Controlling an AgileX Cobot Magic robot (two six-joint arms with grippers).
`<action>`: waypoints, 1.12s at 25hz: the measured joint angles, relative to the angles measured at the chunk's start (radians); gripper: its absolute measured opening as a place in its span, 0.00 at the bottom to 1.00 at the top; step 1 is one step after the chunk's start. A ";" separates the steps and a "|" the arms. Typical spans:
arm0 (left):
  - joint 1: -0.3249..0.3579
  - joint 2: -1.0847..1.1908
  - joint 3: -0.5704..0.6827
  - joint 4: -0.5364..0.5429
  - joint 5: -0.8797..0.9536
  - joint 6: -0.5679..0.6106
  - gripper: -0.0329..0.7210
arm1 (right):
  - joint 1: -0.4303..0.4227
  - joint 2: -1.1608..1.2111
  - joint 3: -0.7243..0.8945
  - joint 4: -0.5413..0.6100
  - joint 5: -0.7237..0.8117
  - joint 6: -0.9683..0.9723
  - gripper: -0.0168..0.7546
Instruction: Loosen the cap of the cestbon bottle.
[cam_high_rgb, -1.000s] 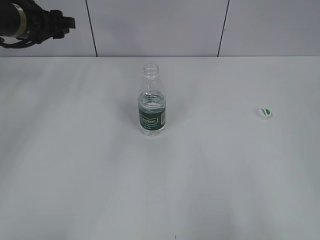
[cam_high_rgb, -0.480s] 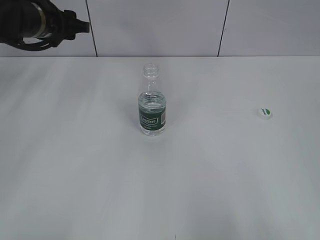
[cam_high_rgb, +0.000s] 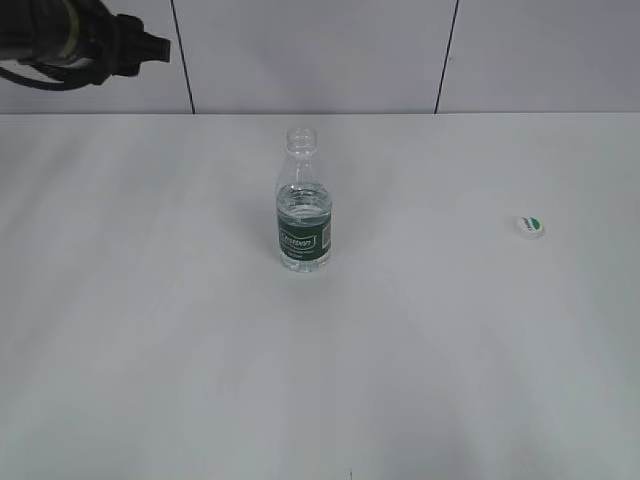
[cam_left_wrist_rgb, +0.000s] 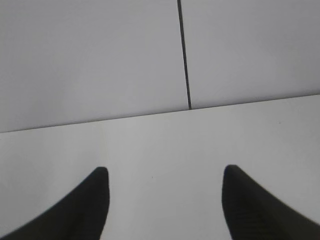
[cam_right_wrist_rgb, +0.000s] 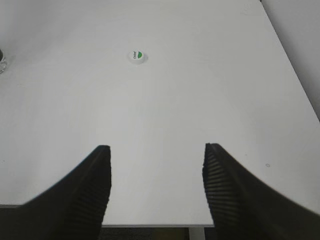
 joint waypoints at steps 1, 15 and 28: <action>0.003 -0.014 0.000 -0.051 0.000 0.040 0.63 | 0.000 0.000 0.000 0.000 0.000 0.000 0.60; 0.157 -0.146 0.000 -1.209 0.287 1.163 0.63 | 0.000 0.000 0.000 0.000 0.001 0.000 0.60; 0.246 -0.218 -0.001 -1.275 0.584 1.297 0.63 | 0.000 0.000 0.000 0.000 0.001 0.000 0.60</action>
